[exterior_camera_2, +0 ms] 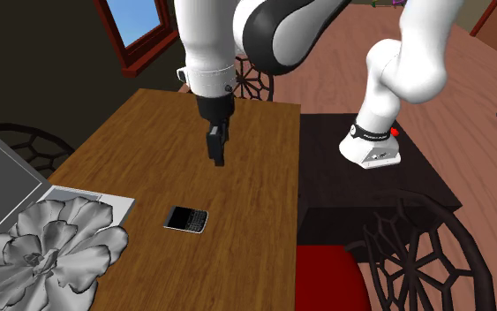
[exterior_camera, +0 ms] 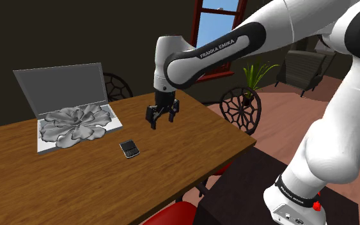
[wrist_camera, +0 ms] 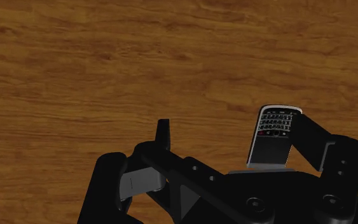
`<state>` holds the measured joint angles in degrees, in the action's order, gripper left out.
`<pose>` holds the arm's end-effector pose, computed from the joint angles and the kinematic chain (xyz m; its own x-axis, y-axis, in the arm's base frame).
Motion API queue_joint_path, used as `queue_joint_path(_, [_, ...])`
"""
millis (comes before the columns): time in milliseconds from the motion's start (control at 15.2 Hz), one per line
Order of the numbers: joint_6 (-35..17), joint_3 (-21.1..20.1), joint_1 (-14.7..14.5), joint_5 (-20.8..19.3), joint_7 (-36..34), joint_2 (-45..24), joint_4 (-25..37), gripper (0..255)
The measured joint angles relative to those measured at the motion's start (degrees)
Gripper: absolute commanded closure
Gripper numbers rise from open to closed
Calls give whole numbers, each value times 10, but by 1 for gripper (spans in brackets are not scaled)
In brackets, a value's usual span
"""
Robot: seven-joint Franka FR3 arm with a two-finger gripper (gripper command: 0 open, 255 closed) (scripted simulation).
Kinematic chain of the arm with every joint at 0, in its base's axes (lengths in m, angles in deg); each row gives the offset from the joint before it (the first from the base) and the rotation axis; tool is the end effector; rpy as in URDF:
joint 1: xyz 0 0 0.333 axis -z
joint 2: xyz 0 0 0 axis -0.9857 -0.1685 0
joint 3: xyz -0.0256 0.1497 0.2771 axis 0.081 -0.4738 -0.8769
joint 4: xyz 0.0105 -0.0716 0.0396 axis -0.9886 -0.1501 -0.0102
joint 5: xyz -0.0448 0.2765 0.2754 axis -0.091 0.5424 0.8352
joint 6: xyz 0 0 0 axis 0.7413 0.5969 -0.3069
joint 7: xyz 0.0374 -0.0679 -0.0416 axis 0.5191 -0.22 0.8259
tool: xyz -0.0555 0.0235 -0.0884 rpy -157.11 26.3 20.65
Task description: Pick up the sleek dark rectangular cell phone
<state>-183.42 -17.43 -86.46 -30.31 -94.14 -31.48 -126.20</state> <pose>0.5082 0.2114 0.3914 0.9982 -0.0560 -0.0212 -0.0575 -0.9952 -0.0787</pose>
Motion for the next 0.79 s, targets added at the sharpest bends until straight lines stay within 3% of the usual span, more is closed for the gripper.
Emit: queue_joint_path(792, [-8,5,-73,-98,-97,-278,257,0])
